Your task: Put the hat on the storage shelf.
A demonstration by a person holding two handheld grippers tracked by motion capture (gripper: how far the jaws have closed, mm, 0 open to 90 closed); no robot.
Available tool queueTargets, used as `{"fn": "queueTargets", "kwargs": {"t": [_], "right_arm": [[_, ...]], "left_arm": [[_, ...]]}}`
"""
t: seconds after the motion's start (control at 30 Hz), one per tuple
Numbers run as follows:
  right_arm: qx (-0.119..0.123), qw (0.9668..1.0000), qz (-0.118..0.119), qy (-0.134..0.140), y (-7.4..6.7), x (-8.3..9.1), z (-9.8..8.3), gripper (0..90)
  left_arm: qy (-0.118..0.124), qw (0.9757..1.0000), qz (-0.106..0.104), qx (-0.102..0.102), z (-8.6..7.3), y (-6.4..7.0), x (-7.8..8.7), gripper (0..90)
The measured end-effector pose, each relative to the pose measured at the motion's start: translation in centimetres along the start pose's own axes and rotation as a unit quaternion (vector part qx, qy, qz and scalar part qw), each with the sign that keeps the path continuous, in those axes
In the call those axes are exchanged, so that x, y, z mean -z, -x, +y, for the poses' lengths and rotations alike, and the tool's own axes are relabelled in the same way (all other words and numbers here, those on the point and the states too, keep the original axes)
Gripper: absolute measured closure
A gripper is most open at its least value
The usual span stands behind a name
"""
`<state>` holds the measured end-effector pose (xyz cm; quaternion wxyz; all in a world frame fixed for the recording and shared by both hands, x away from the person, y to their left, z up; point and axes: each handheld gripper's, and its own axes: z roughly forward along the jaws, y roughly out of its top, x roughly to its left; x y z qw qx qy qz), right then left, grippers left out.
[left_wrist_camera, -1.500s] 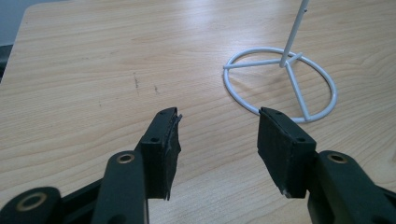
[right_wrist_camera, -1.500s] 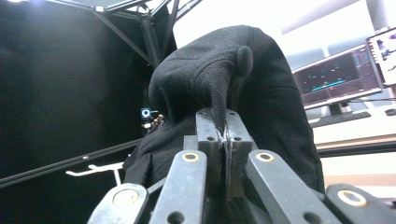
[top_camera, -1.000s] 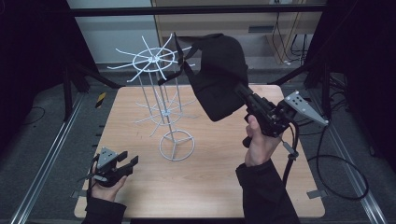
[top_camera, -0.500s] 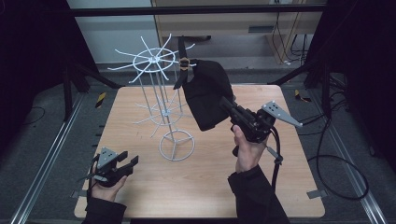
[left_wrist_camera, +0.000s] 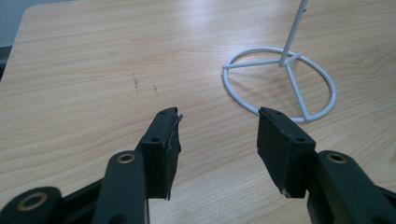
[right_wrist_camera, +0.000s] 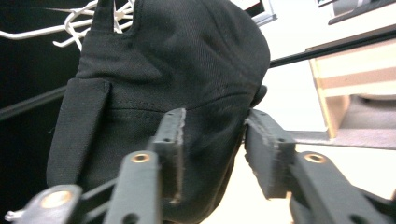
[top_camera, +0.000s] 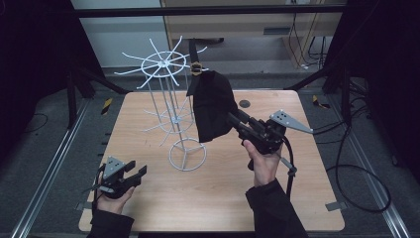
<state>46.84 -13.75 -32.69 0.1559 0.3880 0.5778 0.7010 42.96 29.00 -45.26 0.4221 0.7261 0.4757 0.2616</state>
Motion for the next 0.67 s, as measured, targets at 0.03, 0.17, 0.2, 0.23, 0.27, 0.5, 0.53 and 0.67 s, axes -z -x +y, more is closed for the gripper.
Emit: {"fn": "queueTargets", "kwargs": {"t": [0.03, 0.17, 0.2, 0.23, 0.27, 0.5, 0.53, 0.67], "right_arm": [[0.007, 1.0, -0.003, -0.003, 0.1, 0.2, 0.1, 48.0], [0.051, 0.9981, -0.033, -0.01, 0.6, 1.7, 0.7, 34.7], [0.066, 0.9967, -0.046, -0.011, 0.9, 2.4, 0.7, 31.4], [0.071, 0.996, -0.052, -0.011, 1.1, 2.8, 0.7, 29.2], [0.076, 0.9952, -0.06, -0.016, 1.5, 3.3, 0.5, 26.4], [0.1, 0.9828, -0.128, -0.089, 6.1, 6.0, -4.0, 16.4], [0.1, 0.9828, -0.128, -0.089, 6.1, 6.0, -4.0, 16.4], [0.096, 0.975, -0.158, -0.123, 8.5, 7.0, -6.2, 14.9]], "left_arm": [[0.0, 1.0, 0.001, 0.0, 0.0, 0.0, 0.0, 48.5], [0.002, 1.0, 0.003, -0.001, 0.0, 0.0, 0.1, 47.8], [0.001, 1.0, 0.003, -0.001, 0.0, 0.0, 0.0, 47.1], [0.001, 1.0, 0.006, -0.002, 0.0, 0.0, 0.0, 46.6], [0.001, 1.0, 0.004, -0.001, 0.0, 0.0, 0.0, 45.9], [-0.003, 0.9999, 0.012, -0.006, -0.1, -0.1, -0.2, 37.3], [-0.003, 0.9999, 0.013, -0.006, -0.1, -0.1, -0.3, 37.3], [-0.005, 0.9998, 0.016, -0.005, -0.3, -0.2, -0.5, 32.0]]}}
